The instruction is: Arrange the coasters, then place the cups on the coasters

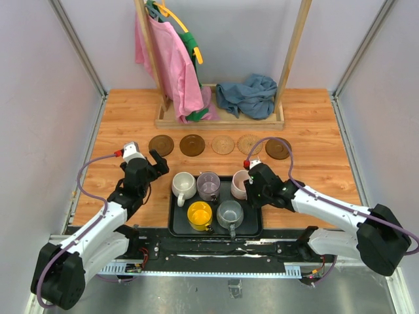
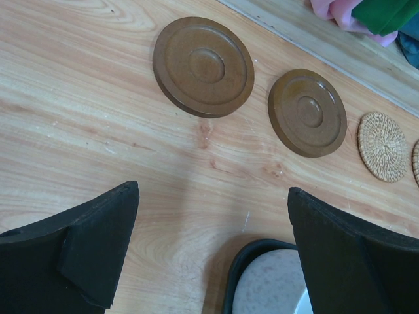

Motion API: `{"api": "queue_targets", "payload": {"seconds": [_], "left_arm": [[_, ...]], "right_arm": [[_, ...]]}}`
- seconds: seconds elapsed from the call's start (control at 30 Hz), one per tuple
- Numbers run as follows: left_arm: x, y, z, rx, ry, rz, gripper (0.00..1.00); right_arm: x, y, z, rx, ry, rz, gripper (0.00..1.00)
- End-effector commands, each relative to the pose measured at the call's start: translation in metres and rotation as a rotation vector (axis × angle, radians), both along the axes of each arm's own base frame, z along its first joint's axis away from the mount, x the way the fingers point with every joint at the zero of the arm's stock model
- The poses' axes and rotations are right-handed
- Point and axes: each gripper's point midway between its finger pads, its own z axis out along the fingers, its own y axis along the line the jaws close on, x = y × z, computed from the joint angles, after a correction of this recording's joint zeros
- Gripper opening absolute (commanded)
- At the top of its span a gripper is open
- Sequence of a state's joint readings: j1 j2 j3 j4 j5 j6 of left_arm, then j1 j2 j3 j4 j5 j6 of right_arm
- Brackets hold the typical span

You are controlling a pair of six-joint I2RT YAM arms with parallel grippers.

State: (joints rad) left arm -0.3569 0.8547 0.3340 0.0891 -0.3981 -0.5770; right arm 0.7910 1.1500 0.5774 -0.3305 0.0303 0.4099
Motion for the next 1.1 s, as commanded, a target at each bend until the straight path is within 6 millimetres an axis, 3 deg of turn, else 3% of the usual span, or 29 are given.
{"api": "queue_targets", "payload": {"seconds": [0.0,0.17,0.37,0.53,0.8,1.07], "left_arm": [[0.002,-0.001,0.001,-0.007,-0.018,0.005,1.0],[0.001,0.0,-0.001,-0.005,-0.015,0.006,1.0],[0.001,-0.001,-0.001,-0.006,-0.015,0.004,1.0],[0.003,-0.004,0.009,-0.015,-0.043,-0.013,1.0],[0.004,-0.008,0.03,-0.034,-0.119,-0.039,0.98],[0.004,-0.008,0.027,-0.031,-0.112,-0.04,0.95]], "right_arm": [[0.004,0.002,0.002,-0.01,-0.024,0.005,0.22],[0.006,0.002,0.002,-0.023,-0.023,0.001,0.01],[0.008,0.002,0.002,-0.045,-0.027,0.009,0.01],[0.014,0.005,0.014,-0.076,-0.102,0.035,0.01],[0.036,0.005,0.051,-0.088,-0.271,-0.028,0.01],[0.056,0.003,0.088,-0.088,-0.406,-0.071,0.01]]}}
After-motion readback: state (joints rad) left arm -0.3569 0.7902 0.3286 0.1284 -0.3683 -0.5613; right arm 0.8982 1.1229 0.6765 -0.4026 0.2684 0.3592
